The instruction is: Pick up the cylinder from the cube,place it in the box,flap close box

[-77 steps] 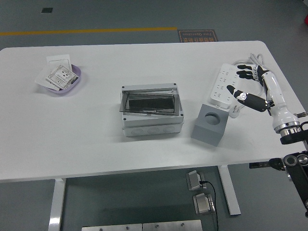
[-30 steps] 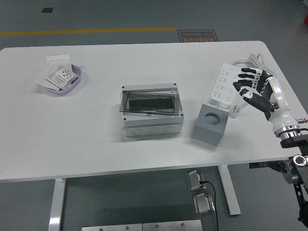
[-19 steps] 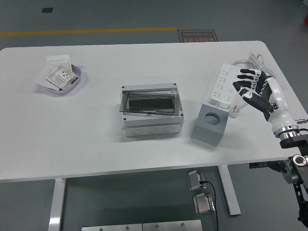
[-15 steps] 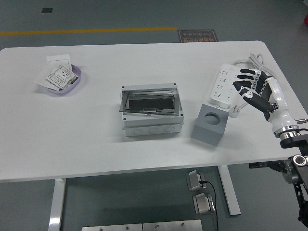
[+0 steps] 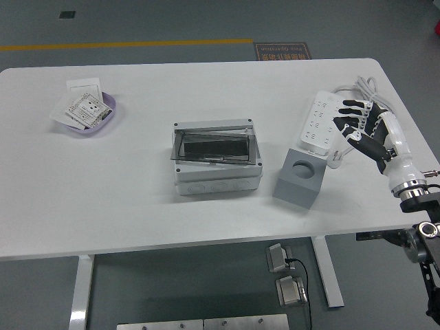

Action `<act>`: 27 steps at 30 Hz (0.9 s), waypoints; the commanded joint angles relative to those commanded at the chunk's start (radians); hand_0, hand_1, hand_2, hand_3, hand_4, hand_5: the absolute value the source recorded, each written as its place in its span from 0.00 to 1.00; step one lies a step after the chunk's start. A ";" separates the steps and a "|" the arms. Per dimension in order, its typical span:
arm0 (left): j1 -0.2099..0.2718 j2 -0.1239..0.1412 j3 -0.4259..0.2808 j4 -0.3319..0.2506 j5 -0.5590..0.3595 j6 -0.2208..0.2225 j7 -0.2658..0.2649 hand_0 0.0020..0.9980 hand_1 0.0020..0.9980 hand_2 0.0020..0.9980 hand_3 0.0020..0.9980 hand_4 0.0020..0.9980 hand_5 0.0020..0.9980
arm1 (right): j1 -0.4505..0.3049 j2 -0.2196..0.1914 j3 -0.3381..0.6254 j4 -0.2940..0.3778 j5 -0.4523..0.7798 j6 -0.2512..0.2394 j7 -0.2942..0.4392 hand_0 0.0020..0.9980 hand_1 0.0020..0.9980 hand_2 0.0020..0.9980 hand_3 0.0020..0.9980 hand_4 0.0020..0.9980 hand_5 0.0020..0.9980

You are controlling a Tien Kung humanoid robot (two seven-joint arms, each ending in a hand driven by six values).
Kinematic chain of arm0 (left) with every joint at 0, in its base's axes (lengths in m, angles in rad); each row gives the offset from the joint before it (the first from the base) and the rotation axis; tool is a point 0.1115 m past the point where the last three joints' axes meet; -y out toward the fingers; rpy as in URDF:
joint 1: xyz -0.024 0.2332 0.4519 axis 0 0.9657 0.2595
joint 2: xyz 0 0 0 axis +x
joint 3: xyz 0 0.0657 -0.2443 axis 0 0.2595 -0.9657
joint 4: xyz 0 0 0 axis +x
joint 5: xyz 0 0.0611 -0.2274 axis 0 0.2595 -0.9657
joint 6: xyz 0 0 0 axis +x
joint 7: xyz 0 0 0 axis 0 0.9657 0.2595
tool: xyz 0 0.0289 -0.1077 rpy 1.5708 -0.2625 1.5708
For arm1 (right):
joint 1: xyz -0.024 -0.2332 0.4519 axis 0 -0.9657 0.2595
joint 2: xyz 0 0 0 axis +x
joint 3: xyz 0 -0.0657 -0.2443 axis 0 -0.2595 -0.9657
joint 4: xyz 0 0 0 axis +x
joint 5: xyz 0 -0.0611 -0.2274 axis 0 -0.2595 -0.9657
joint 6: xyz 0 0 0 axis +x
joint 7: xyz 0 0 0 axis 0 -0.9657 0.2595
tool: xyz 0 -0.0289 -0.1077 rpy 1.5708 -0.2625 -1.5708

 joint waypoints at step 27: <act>0.005 0.001 -0.042 0.000 0.038 -0.005 0.011 0.58 0.63 0.63 0.65 0.73 0.35 | 0.009 -0.006 -0.010 -0.022 -0.021 0.011 -0.014 0.67 0.62 0.67 0.72 0.85 0.35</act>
